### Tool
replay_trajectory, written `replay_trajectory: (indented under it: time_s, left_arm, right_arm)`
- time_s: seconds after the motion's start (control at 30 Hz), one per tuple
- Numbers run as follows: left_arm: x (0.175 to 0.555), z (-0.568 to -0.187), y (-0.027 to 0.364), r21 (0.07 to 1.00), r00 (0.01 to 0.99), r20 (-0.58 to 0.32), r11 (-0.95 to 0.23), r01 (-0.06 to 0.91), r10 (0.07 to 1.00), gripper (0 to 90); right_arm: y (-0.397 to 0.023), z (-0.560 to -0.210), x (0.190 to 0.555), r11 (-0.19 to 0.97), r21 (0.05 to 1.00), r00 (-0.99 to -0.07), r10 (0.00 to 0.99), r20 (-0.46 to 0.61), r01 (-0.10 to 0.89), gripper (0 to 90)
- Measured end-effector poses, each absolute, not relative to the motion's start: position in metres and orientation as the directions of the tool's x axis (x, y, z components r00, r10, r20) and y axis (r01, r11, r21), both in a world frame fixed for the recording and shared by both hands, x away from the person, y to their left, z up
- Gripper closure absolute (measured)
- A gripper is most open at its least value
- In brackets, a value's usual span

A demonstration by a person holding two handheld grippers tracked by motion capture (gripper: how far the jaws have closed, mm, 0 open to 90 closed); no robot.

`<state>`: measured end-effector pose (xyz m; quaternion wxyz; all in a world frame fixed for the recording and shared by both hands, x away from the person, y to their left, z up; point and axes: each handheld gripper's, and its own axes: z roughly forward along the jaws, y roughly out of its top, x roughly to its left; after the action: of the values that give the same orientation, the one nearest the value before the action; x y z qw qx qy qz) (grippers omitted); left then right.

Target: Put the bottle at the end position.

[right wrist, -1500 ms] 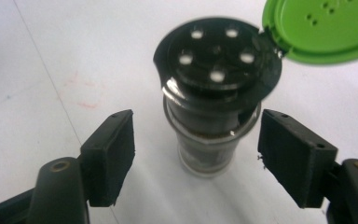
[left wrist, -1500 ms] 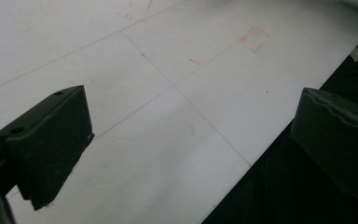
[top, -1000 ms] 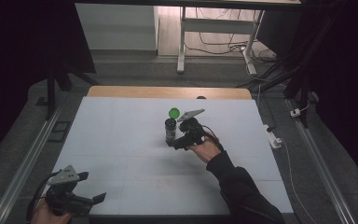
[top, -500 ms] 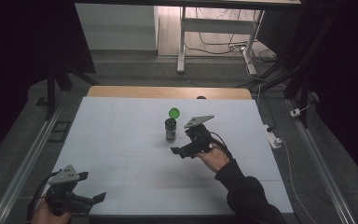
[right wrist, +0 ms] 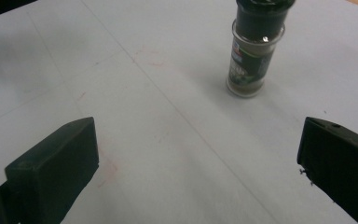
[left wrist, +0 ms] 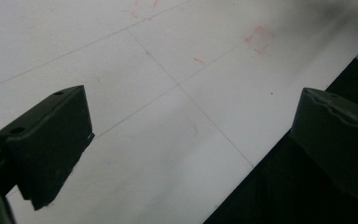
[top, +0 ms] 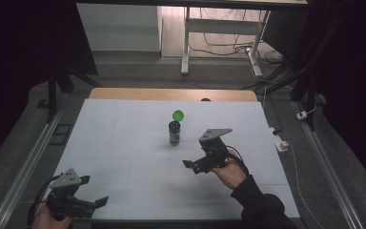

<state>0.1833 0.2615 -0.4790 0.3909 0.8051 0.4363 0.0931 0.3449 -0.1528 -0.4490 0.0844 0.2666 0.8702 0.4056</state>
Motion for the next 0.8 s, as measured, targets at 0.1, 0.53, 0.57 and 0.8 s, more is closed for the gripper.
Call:
replay_trajectory:
  time_s: [0.1, 0.53, 0.57, 0.8]
  left_arm:
    - [0.183, -0.479, 0.261, 0.710, 0.601, -0.190, -0.315, 0.630, 0.776, 0.0]
    - [0.183, -0.479, 0.261, 0.710, 0.598, -0.190, -0.311, 0.631, 0.779, 0.0]
    - [0.183, -0.479, 0.261, 0.710, 0.598, -0.188, -0.313, 0.631, 0.779, 0.0]
    - [0.183, -0.479, 0.261, 0.709, 0.595, -0.180, -0.316, 0.631, 0.783, 0.0]
  right_arm:
    - [-0.165, -0.447, 0.336, 0.523, 0.753, -0.834, 0.549, 0.061, 0.400, 0.0]
    - [-0.219, -0.443, 0.297, 0.459, 0.780, -0.767, 0.640, 0.041, 0.425, 0.0]
    - [-0.223, -0.443, 0.294, 0.454, 0.781, -0.759, 0.650, 0.039, 0.428, 0.0]
    - [-0.254, -0.445, 0.273, 0.413, 0.783, -0.697, 0.716, 0.036, 0.465, 0.0]
